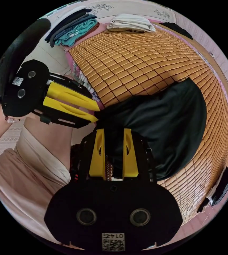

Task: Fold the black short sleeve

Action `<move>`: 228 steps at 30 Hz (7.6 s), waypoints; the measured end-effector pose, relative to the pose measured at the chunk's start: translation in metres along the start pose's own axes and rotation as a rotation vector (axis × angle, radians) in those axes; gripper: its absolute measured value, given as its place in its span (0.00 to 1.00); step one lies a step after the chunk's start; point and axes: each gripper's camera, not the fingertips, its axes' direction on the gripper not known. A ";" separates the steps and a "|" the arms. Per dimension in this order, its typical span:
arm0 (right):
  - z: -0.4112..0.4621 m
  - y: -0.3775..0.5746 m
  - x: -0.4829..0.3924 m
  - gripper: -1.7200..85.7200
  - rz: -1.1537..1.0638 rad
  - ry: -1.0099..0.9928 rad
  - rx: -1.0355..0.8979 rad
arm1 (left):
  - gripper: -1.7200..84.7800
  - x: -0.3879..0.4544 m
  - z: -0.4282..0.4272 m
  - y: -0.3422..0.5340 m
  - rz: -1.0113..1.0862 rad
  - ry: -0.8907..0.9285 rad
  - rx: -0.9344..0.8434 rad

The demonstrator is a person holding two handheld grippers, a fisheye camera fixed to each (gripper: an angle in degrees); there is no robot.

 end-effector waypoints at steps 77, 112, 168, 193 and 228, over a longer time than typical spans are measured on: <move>0.073 0.549 0.097 0.02 1.151 -0.049 0.412 | 0.02 0.043 -0.067 -0.109 0.234 0.022 0.161; -0.388 0.771 -0.046 0.02 0.277 0.368 1.438 | 0.01 -0.025 -0.496 0.351 0.244 0.195 1.406; -0.038 0.455 0.223 0.02 0.916 -0.057 0.348 | 0.01 -0.174 -0.062 0.098 -0.267 0.139 0.180; -0.030 0.345 0.181 0.07 0.791 -0.110 0.135 | 0.07 -0.129 -0.032 0.067 -0.204 0.157 0.025; 0.009 0.061 0.446 0.03 0.889 -0.007 0.554 | 0.08 -0.039 -0.012 -0.428 0.069 0.122 0.189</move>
